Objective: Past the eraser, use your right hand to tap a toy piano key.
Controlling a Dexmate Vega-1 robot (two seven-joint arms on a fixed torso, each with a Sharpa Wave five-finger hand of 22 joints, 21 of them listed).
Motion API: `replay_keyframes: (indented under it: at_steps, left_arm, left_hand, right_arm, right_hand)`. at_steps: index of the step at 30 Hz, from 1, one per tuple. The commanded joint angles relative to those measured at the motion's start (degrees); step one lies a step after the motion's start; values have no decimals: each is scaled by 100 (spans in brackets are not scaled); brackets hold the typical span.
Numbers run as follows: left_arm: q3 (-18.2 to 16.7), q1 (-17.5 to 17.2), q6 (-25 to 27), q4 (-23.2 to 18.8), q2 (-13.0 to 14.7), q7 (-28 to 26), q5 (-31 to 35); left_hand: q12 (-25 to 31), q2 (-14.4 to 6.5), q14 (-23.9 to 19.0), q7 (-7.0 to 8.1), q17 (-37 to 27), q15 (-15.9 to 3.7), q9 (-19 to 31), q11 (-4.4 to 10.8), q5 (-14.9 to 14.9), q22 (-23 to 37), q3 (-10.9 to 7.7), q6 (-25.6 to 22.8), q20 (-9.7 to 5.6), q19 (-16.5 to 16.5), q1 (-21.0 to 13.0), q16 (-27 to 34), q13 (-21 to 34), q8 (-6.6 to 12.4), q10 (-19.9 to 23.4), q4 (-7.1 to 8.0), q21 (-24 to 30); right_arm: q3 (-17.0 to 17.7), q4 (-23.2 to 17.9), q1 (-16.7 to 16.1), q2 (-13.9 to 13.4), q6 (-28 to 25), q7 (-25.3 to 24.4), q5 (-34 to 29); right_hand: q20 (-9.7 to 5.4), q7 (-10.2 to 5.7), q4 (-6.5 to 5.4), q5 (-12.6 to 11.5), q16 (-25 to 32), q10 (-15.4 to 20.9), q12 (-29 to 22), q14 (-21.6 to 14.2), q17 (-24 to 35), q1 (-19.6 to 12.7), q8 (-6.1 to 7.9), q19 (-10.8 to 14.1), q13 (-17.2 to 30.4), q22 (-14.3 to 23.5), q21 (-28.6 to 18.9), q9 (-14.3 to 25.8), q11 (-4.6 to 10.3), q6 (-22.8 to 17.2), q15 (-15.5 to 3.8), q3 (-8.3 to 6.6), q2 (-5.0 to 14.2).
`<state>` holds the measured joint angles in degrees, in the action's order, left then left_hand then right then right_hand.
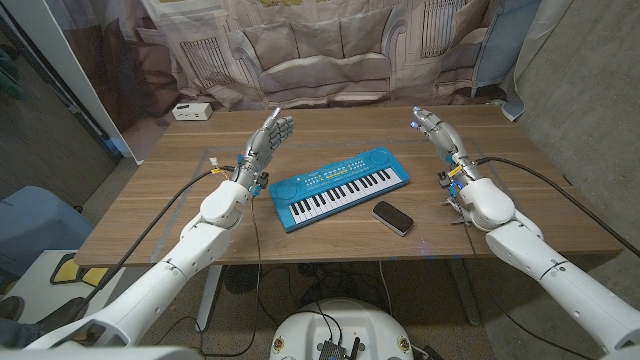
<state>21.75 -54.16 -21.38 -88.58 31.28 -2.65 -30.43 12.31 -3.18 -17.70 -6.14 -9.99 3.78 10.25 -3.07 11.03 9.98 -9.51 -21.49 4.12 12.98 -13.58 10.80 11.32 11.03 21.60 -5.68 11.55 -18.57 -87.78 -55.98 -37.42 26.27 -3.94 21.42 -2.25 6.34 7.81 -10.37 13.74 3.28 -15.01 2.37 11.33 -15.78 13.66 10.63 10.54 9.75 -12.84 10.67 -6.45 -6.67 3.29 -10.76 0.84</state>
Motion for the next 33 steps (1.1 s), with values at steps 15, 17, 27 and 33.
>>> replay_keyframes:
  at_steps: [15, 17, 27, 33]
  left_arm:
    - [77, 43, 354, -219, -15, -241, 120]
    - [88, 35, 450, -279, 14, -332, 190]
    - [114, 90, 465, -164, -108, -362, 119]
    - [138, 192, 493, -118, -123, -105, -85]
  left_hand:
    - [-15, -36, -31, 5, -27, -11, 16, -12, -17, 25, -2, -27, 20, 29, 4, 0, 11, -12, 27, -46, -18]
    - [-20, -37, -29, -6, -27, -8, 16, -15, -17, 25, -3, -22, 18, 29, 4, -1, 11, -14, 17, -46, -19]
    - [-26, -40, -16, -4, -27, -2, 17, -38, -17, 25, -5, -7, 15, 28, 1, -6, 11, -19, 1, -51, -20]
    - [-29, -48, -1, -15, -27, 6, 17, -40, -16, 25, -10, 2, 10, 32, -4, -11, 12, -21, -8, -53, -19]
  right_arm:
    - [-9, 868, 438, 199, -311, 1265, 1531]
    - [-1, 897, 460, 204, -370, 1395, 1668]
    - [-80, 1133, 680, 320, -513, 1847, 1955]
    - [-94, 1184, 657, 469, -381, 1879, 2001]
  right_hand:
    - [14, 3, -48, -11, -11, 64, 30, -6, 41, 74, -30, -19, 12, 9, 50, -1, -66, -86, 38, 59, -14]
    - [13, 3, -52, -11, -14, 64, 35, -5, 43, 81, -33, -19, 13, 10, 53, -1, -77, -89, 40, 62, -13]
    - [23, 7, -82, -11, -28, 66, 61, 12, 53, 134, -55, -47, 14, 11, 77, -2, -82, -92, 37, 84, -9]
    - [14, 12, -97, -11, -38, 58, 79, 26, 58, 167, -74, -39, 16, 12, 81, -2, -88, -77, 39, 99, -12]
